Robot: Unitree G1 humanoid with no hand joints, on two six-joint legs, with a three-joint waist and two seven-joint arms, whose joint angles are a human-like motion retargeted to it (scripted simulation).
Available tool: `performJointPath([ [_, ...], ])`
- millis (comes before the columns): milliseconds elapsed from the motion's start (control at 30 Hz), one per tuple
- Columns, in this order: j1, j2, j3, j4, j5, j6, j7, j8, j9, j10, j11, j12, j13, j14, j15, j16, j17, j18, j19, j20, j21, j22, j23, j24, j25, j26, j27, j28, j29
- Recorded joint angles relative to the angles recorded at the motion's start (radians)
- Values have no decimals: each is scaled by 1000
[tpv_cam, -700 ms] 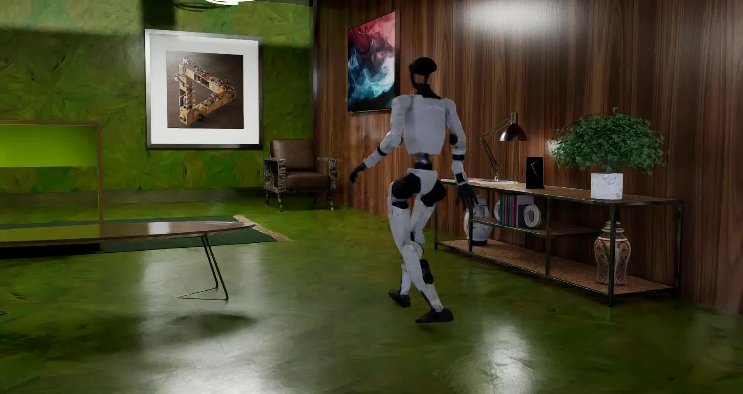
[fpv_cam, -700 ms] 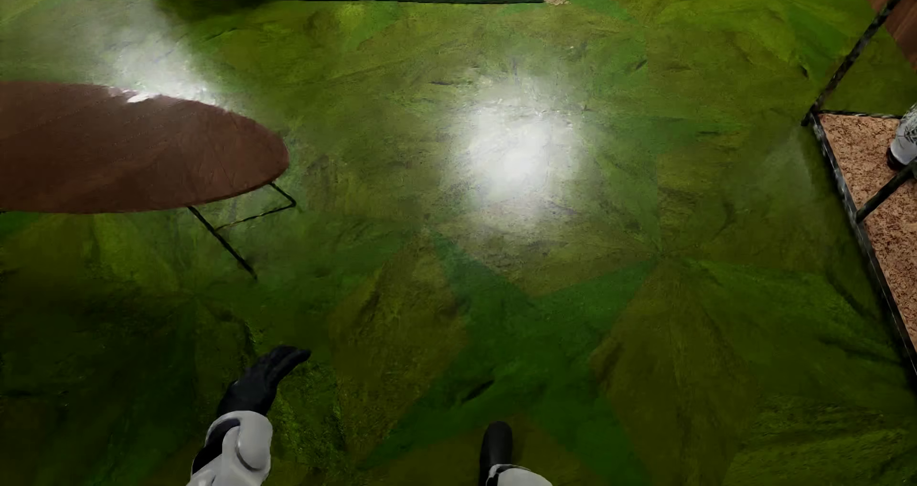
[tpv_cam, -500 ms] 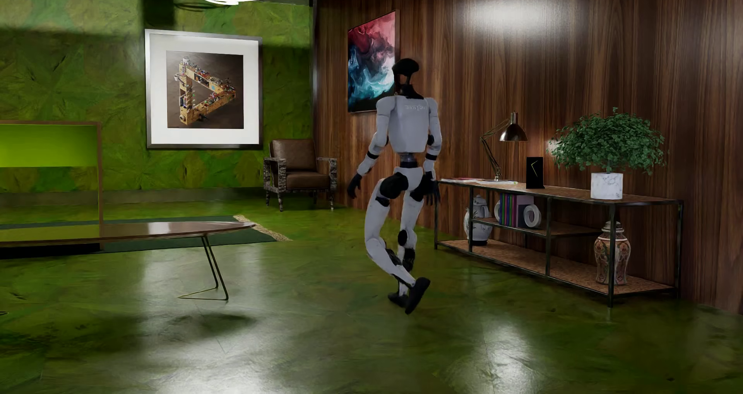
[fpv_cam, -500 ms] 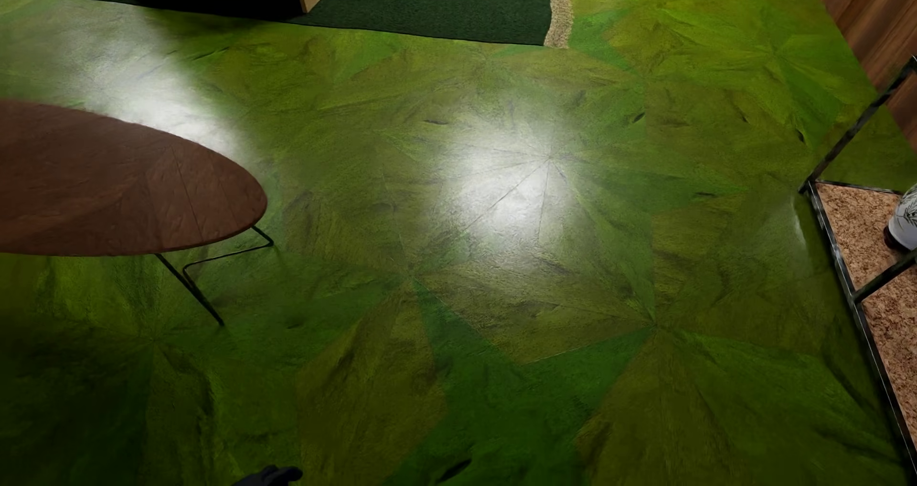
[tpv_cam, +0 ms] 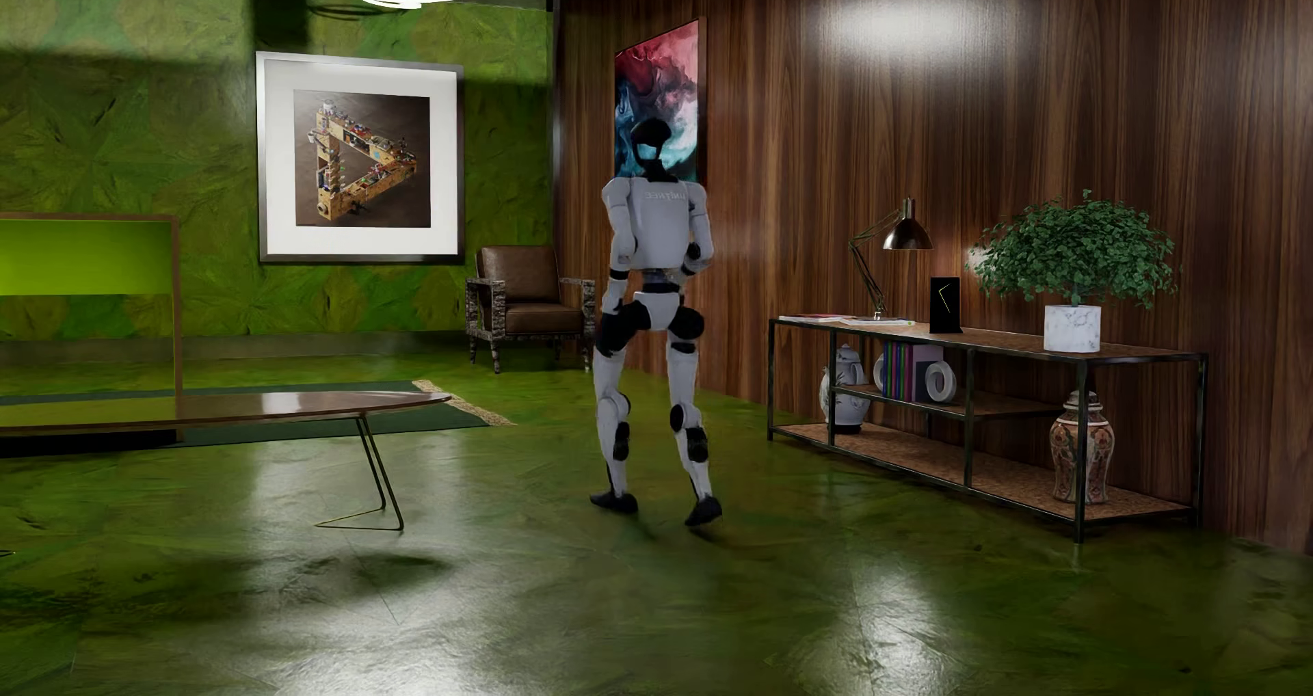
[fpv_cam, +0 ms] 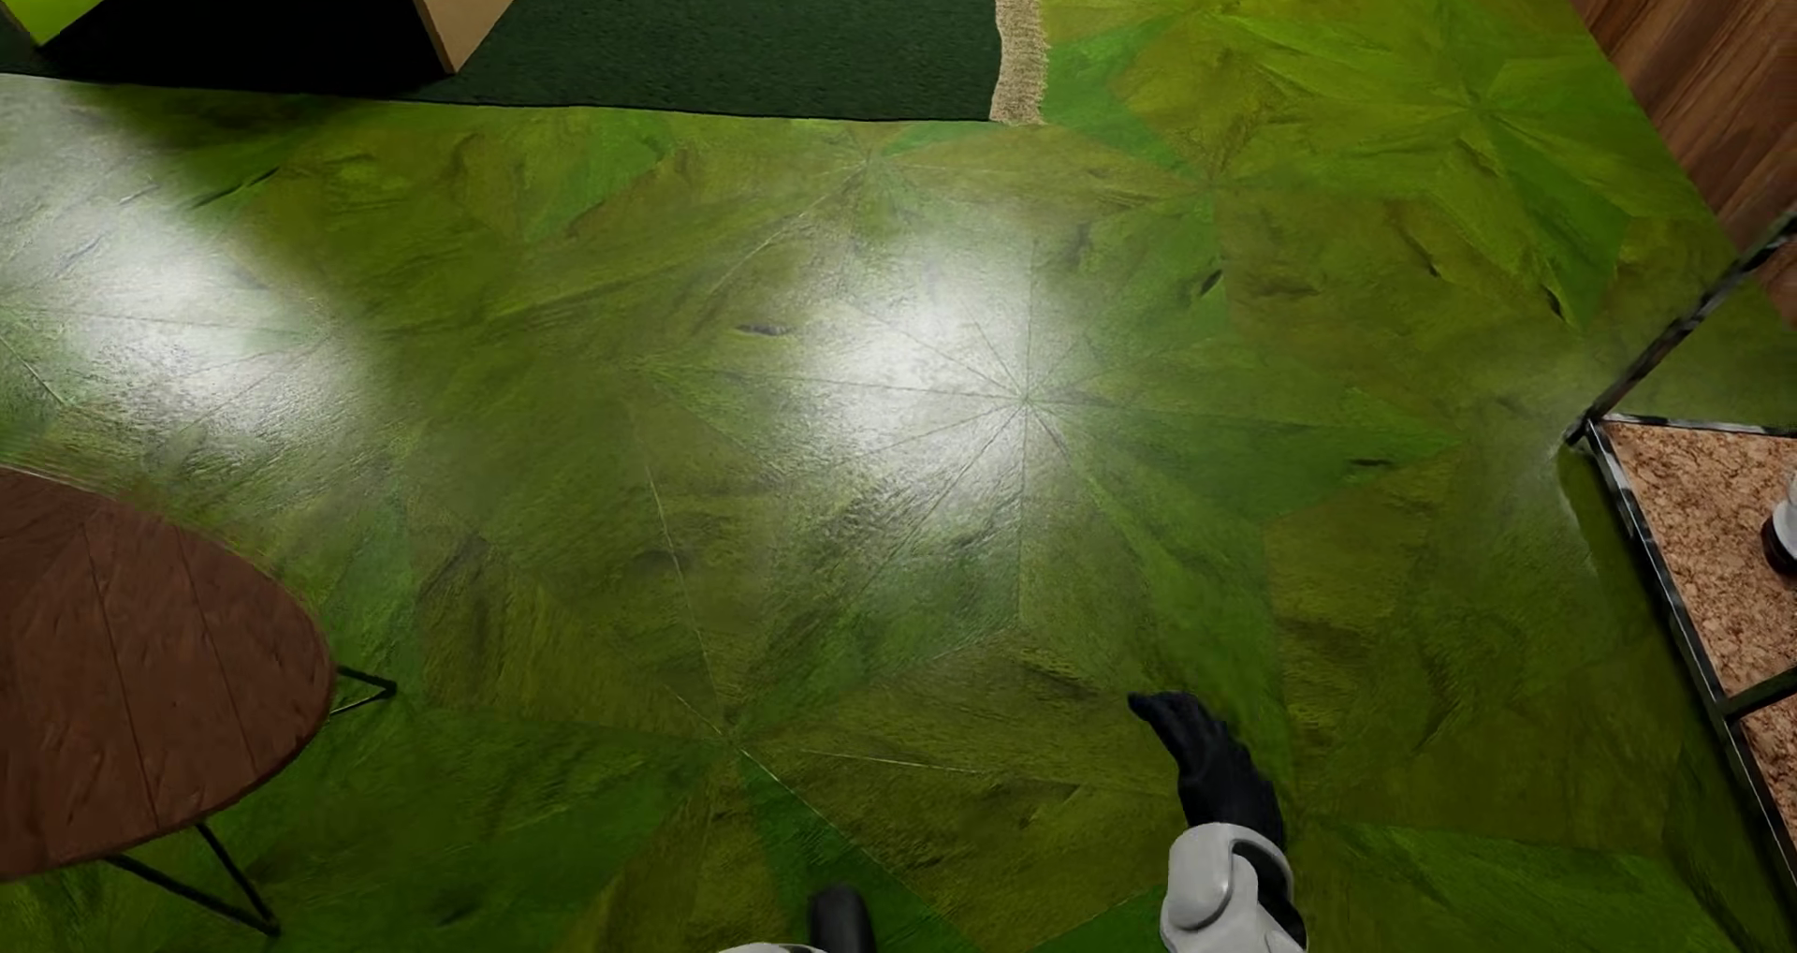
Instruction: Walk to the armchair
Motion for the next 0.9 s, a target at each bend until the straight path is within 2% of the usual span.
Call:
performJointPath([
  [33, 31, -65, 6, -13, -42, -16, 27, 31, 4, 26, 169, -11, 16, -42, 120, -25, 1, 10, 95, 55, 34, -2, 94, -21, -14, 11, 49, 50, 32],
  [67, 69, -147, 12, -19, -76, -29, 63, 76, 8, 50, 360, -33, 23, -90, 229, -35, -1, 10, 230, 82, 93, 7, 202, -21, -38, 20, 99, 73, 90],
  [100, 124, -241, 18, -31, -129, -38, 102, 83, 9, 40, 538, -67, 25, -123, 320, -33, -12, 10, 308, 93, 174, 18, 307, -11, -80, 24, 125, 73, 180],
  [133, 168, -326, 17, -45, -212, -47, 124, 66, 12, 38, 665, -121, 40, -154, 273, -20, -21, 7, 282, 95, 234, 28, 383, 14, -125, 29, 129, 58, 258],
  [167, 206, -412, 7, -56, -262, -56, 134, 58, 14, 40, 751, -165, 63, -184, 219, -9, -21, -2, 182, 109, 245, 30, 432, 31, -142, 25, 119, 65, 275],
  [200, 244, -493, -10, -65, -283, -64, 137, 58, 15, 33, 787, -208, 100, -208, 208, -1, -2, -14, 69, 143, 200, 23, 452, 37, -132, 17, 138, 90, 230],
  [233, 276, -567, -30, -73, -285, -69, 138, 59, 15, 32, 773, -240, 145, -227, 197, 3, 19, -27, 13, 175, 125, -8, 448, 29, -102, -5, 150, 119, 156],
  [267, 302, -626, -50, -74, -269, -70, 136, 59, 14, 41, 713, -260, 194, -246, 155, 14, 33, -42, 13, 197, 65, -55, 438, 18, -77, -45, 147, 146, 106],
  [300, 325, -673, -67, -71, -249, -70, 131, 52, 12, 53, 612, -277, 237, -264, 123, 29, 44, -59, 21, 210, 24, -111, 425, -9, -57, -88, 132, 171, 89],
  [367, 369, -721, -93, -69, -217, -66, 120, 34, 4, 78, 302, -313, 303, -305, 120, 79, 52, -91, 21, 190, 4, -207, 407, -38, -68, -132, 107, 184, 109],
  [433, 433, -695, -106, -74, -187, -59, 102, 5, -6, 62, -140, -348, 347, -340, 212, 121, 68, -128, 51, 164, -12, -291, 391, -72, -83, -143, 99, 176, 156],
  [467, 470, -672, -109, -75, -173, -55, 90, -25, -9, 45, -326, -360, 361, -348, 238, 135, 78, -150, 123, 149, -31, -322, 378, -82, -84, -141, 103, 169, 172],
  [500, 502, -667, -108, -70, -176, -53, 85, -85, -9, 53, -357, -360, 366, -366, 194, 139, 80, -175, 249, 147, -36, -345, 371, -95, -96, -137, 105, 175, 189],
  [533, 527, -665, -111, -52, -178, -49, 75, -125, -7, 83, -285, -351, 359, -373, 236, 141, 83, -197, 159, 146, -38, -353, 370, -101, -113, -126, 107, 176, 199],
  [567, 550, -635, -119, -20, -152, -43, 57, -134, -7, 120, -265, -337, 346, -350, 282, 140, 93, -213, 17, 140, -43, -343, 372, -105, -131, -108, 117, 183, 200],
  [600, 557, -580, -126, 30, -124, -34, 29, -160, -10, 182, -276, -310, 339, -298, 308, 137, 115, -221, -79, 127, -61, -321, 369, -93, -140, -85, 119, 175, 186],
  [667, 454, -498, -131, 172, -61, -3, -63, -219, -11, 487, -255, -298, 294, -80, 219, 148, 160, -193, -90, 76, -88, -207, 368, -77, -151, -19, 121, 134, 153],
  [700, 359, -454, -129, 235, -34, 16, -136, -242, -10, 681, -249, -276, 268, 58, 175, 148, 166, -203, -94, 26, -89, -150, 363, -45, -164, 5, 117, 84, 149],
  [733, 257, -402, -121, 285, -3, 34, -207, -254, -7, 840, -265, -277, 229, 158, 143, 156, 159, -169, -97, -38, -79, -84, 345, -11, -179, 12, 105, 11, 162],
  [767, 175, -370, -109, 320, 30, 49, -252, -255, -3, 942, -255, -262, 195, 70, 106, 169, 146, -136, -99, -83, -73, -43, 330, 16, -186, 4, 68, -55, 158],
  [800, 105, -342, -94, 323, 54, 61, -281, -238, 2, 992, -238, -221, 141, -10, 69, 158, 134, -83, -97, -90, -84, -28, 307, 29, -184, 1, 45, -69, 149],
  [833, 43, -312, -75, 300, 72, 68, -302, -214, 5, 991, -227, -182, 104, -48, 36, 134, 127, -44, -94, -66, -104, -18, 267, 19, -169, 7, 24, -49, 125],
  [900, -54, -257, -37, 190, 90, 67, -349, -159, 8, 858, -202, -97, 51, -134, -27, 77, 110, -61, -83, 9, -119, -15, 150, -14, -124, 15, -26, 24, 76],
])
